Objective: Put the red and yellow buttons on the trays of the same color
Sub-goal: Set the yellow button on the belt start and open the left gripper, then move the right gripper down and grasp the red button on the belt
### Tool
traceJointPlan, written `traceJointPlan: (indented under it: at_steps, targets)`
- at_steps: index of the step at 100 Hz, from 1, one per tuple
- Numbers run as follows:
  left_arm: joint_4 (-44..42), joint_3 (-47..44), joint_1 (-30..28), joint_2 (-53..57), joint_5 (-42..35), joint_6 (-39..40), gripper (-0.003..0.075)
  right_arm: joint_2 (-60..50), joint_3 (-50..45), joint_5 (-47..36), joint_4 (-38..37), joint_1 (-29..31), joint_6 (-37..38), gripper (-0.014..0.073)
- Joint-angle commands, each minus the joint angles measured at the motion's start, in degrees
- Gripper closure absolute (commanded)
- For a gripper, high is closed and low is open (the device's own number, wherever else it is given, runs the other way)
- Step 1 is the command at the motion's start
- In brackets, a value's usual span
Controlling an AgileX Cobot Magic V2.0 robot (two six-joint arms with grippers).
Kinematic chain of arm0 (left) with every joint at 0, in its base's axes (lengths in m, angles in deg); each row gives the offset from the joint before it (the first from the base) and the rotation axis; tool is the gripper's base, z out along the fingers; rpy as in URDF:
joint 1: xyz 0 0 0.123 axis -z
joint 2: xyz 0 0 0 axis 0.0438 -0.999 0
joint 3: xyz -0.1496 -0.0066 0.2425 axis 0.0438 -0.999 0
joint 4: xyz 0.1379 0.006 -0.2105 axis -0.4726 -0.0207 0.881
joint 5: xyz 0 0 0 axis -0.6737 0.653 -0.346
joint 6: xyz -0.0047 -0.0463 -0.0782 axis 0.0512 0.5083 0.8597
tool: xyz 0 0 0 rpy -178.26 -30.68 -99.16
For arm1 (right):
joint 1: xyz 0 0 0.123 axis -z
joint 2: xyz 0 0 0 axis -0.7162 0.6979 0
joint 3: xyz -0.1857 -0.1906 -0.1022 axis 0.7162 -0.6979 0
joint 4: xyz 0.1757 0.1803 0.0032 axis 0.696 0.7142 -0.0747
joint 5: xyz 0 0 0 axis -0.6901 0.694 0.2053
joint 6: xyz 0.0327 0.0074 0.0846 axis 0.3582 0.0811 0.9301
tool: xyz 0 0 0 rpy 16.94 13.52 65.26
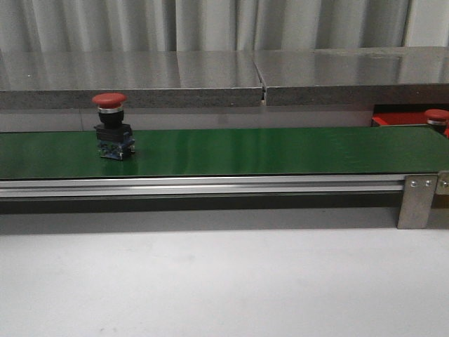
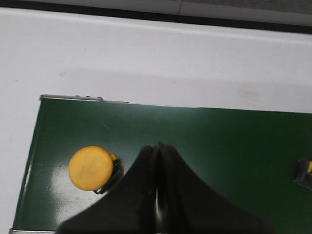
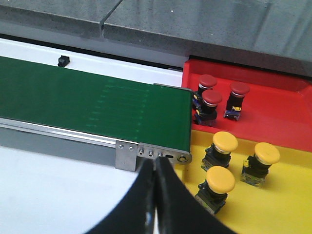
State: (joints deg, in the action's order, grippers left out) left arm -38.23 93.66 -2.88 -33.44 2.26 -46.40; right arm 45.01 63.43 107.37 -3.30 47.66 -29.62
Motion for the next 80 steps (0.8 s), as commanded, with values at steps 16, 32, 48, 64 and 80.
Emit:
traceJointPlan:
  at_steps: [16, 32, 48, 64, 80]
  targets:
    - [6.06, -8.57, 3.07, 9.18, -7.89, -5.21, 0.0739, 0.48, 1.48, -4.25, 0.44, -0.07, -0.43, 0.0662]
    - [6.16, -14.59, 5.22, 13.72, -9.68, -5.70, 0.0739, 0.48, 1.48, -4.25, 0.44, -0.07, -0.43, 0.0662]
    - [6.16, -19.92, 7.43, 19.17, -11.13, -5.70, 0.0739, 0.48, 1.48, -4.25, 0.44, -0.07, -0.43, 0.0662]
    - [6.16, -24.75, 8.91, 25.20, -12.47, -5.70, 0.0739, 0.48, 1.48, -4.25, 0.44, -0.07, -0.43, 0.0662]
    - [6.74, -30.08, 10.19, 32.41, -14.11, -5.70, 0.0739, 0.48, 1.48, -4.36, 0.44, -0.07, -0.43, 0.0662]
